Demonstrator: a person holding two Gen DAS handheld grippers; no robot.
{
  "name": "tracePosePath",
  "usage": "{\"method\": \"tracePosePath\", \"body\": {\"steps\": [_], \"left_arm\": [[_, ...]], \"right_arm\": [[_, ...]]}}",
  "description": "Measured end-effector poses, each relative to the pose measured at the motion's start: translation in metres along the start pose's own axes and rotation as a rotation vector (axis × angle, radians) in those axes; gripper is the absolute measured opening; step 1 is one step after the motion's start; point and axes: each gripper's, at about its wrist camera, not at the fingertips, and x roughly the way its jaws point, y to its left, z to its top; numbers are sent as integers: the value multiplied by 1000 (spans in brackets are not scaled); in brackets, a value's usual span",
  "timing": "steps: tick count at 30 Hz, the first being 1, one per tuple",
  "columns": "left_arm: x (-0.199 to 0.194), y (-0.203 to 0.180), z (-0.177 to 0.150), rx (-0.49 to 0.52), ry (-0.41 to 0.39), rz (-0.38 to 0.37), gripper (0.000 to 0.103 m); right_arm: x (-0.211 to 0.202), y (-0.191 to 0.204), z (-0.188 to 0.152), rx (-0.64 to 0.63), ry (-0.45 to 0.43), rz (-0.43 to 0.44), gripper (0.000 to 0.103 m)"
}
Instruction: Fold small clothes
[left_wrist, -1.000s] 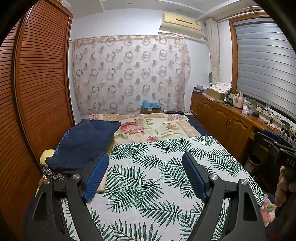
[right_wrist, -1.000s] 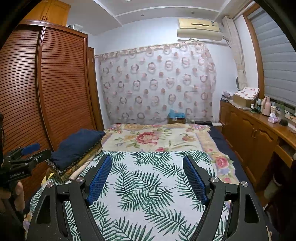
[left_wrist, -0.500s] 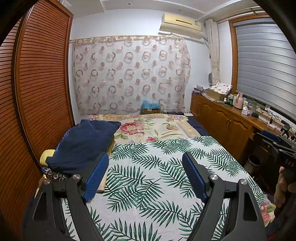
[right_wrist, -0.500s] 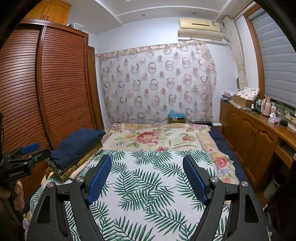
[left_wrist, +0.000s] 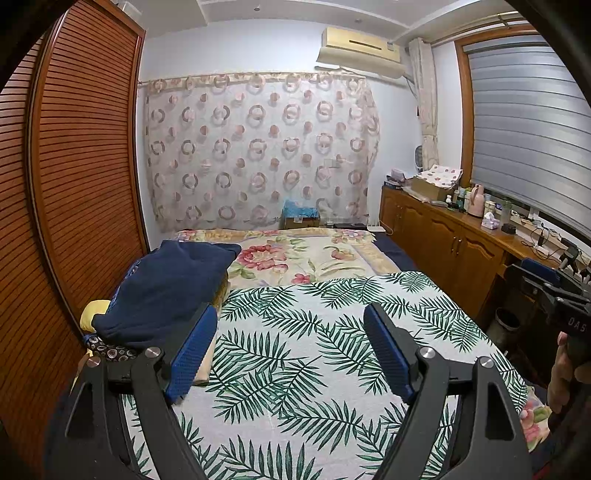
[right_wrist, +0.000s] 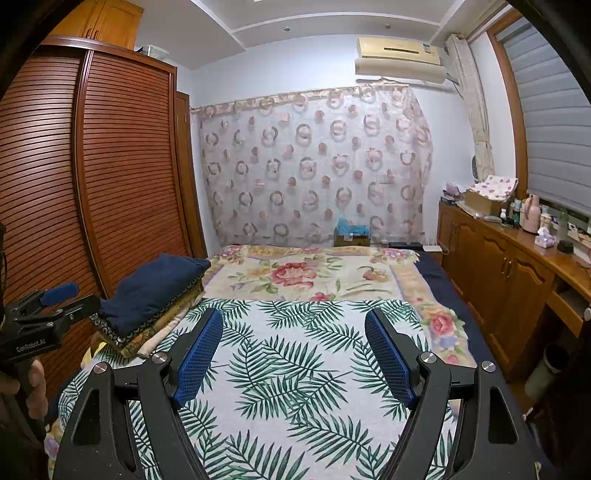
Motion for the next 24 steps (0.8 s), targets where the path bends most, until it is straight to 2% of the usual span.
{"method": "tracePosePath", "body": {"steps": [24], "left_arm": [[-1, -1, 0, 2, -3, 1, 82]], "right_arm": [[-1, -6, 1, -3, 1, 1, 81]]}}
